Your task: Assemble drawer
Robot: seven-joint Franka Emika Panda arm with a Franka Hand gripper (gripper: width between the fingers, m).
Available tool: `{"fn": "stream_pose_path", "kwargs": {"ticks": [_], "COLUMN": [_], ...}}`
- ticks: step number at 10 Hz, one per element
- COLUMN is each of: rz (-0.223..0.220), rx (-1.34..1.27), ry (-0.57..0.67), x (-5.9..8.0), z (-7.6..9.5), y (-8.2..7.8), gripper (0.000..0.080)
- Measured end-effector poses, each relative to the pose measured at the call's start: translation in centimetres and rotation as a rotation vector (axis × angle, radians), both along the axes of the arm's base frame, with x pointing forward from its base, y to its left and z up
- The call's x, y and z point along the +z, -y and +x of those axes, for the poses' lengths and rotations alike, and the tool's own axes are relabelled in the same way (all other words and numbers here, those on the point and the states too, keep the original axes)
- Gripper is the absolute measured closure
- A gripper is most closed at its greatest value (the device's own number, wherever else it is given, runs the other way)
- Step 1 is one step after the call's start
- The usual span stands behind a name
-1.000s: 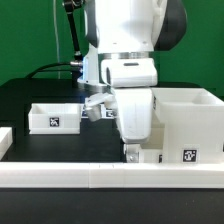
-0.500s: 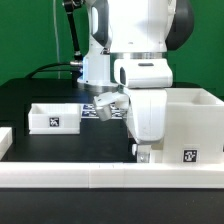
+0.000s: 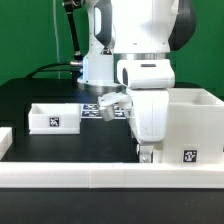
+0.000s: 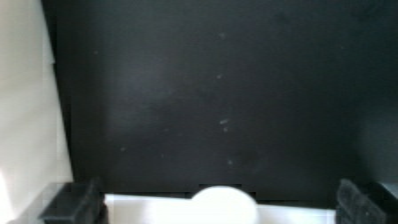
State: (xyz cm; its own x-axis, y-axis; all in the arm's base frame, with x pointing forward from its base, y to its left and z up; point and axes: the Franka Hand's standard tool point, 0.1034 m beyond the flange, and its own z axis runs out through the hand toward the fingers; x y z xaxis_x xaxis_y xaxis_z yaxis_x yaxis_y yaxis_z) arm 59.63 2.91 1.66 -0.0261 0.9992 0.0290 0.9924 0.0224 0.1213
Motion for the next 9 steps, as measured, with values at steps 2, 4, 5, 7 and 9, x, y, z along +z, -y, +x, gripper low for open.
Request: {"fn": "stream_pose_path", "kwargs": {"ticks": [2,4,5,7,9], "rz": [0.000,-0.013,-0.015,-0.018,-0.020], "rx": [-0.016,-0.011,-0.010,0.003,0.005], "ry": [-0.008,-0.040,-0.043,-0.045,-0.044], "x": [0.06,0.21,0.38,0.69,0.80], "z": [-0.05,-0.02,0.04,0.14,0.32], "y": [-0.34,-0.41,-0.49,-0.62,-0.22], "gripper": [0.0150,0.0150,0.0150,0.0150,0.0150]}}
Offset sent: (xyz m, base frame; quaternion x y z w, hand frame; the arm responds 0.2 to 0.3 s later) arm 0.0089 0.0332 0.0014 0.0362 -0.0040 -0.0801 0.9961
